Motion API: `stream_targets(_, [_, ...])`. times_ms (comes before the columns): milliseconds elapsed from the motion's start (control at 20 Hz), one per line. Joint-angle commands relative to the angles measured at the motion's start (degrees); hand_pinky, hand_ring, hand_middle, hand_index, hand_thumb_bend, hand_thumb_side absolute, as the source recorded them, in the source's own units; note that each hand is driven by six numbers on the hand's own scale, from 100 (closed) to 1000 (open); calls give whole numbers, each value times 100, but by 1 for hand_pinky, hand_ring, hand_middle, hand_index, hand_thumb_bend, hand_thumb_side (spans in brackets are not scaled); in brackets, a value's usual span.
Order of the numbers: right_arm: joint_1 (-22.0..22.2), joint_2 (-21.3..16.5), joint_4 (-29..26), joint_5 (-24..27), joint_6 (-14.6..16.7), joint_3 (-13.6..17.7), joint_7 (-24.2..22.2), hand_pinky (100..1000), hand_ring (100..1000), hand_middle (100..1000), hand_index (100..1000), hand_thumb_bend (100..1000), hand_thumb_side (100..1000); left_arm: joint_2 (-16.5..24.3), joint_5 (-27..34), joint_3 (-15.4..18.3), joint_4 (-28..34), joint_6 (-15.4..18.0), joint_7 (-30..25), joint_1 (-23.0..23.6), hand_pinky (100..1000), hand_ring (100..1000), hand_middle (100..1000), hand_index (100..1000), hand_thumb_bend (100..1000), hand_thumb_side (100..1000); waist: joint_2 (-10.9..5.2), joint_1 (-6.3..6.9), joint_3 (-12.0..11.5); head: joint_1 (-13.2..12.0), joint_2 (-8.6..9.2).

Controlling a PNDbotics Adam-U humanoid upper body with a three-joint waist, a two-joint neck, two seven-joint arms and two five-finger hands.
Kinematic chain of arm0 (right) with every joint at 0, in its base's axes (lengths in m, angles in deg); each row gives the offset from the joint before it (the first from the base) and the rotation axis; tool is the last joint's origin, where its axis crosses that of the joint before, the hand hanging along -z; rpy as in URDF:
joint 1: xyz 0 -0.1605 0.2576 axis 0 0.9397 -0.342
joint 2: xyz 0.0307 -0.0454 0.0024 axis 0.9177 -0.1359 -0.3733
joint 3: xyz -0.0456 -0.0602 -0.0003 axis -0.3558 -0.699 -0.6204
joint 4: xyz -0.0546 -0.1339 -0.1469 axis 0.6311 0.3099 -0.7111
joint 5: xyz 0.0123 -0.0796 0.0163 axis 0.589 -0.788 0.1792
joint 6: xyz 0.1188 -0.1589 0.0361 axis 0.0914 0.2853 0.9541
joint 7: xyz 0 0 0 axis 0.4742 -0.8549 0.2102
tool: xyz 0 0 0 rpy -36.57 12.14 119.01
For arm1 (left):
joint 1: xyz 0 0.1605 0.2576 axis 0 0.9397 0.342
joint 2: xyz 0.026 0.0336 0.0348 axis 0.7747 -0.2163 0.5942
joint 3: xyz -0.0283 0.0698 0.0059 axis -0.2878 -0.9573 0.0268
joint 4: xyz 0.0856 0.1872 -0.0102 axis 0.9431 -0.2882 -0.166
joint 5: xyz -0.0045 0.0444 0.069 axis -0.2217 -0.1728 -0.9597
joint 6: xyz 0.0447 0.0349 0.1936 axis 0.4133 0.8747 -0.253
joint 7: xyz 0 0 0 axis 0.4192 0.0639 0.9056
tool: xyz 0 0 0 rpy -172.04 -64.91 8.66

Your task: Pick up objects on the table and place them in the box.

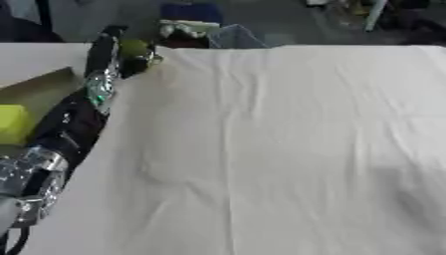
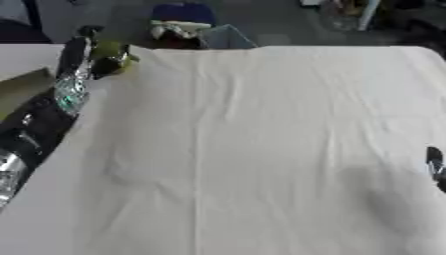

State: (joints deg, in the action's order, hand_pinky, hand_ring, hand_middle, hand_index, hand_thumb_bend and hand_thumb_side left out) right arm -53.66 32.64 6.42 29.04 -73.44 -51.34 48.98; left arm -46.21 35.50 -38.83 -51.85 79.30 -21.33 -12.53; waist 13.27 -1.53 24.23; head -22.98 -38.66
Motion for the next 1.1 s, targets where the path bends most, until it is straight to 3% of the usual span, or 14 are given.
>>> stream_targets(50, [-101, -75, -149, 40, 21, 18, 6, 735, 982, 597, 892, 318, 295, 172, -243, 21, -56, -244, -124, -93, 556, 482, 571, 705, 100, 187, -81, -1, 16, -44, 83])
stream_targets(100, [-98, -76, -149, 38, 18, 22, 10, 735, 982, 597, 892, 317, 295, 172, -301, 17, -65, -256, -177, -82, 547, 468, 553, 690, 100, 203, -83, 0, 14, -43, 80])
stream_targets(200, [-87, -79, -144, 33, 15, 27, 12, 735, 982, 597, 892, 316, 295, 192, -362, 46, -21, -226, -191, -74, 481, 331, 411, 536, 100, 347, -95, -1, -2, -29, 64])
stream_targets(250, [-80, -80, -141, 30, 14, 30, 14, 735, 982, 597, 892, 316, 295, 204, -359, 73, 27, -200, -122, -67, 481, 331, 411, 536, 100, 347, -102, -3, -11, -22, 55])
stream_targets(300, [-69, -84, -134, 27, 12, 34, 16, 734, 983, 598, 892, 314, 295, 226, -328, 102, 120, -141, -15, -78, 406, 236, 303, 414, 100, 397, -115, -5, -28, -10, 36])
stream_targets(450, [-26, -104, -116, 22, 6, 51, 31, 734, 983, 597, 892, 311, 296, 351, -56, 142, 585, 184, 230, -89, 388, 212, 266, 374, 100, 446, -160, -12, -100, 32, -5])
stream_targets(600, [34, -145, -97, 20, -5, 80, 56, 734, 983, 597, 892, 310, 295, 614, 233, 52, 1193, 515, -1, -72, 392, 214, 265, 375, 100, 459, -211, -10, -203, 99, -57])
stream_targets(800, [151, -239, -79, 20, -19, 123, 95, 734, 984, 597, 892, 308, 295, 1181, 407, -165, 2158, 990, -1030, 206, 416, 242, 289, 400, 100, 411, -298, 26, -367, 231, -146])
stream_targets(950, [242, -313, -54, 26, -33, 152, 119, 734, 985, 597, 892, 307, 294, 1545, 286, -280, 2737, 1349, -1861, 573, 445, 278, 319, 432, 100, 314, -371, 47, -493, 344, -213])
stream_targets(1100, [285, -337, -33, 30, -34, 158, 129, 734, 985, 597, 892, 306, 294, 1630, 213, -263, 2828, 1544, -2495, 793, 565, 433, 475, 577, 100, 190, -412, 37, -569, 400, -239])
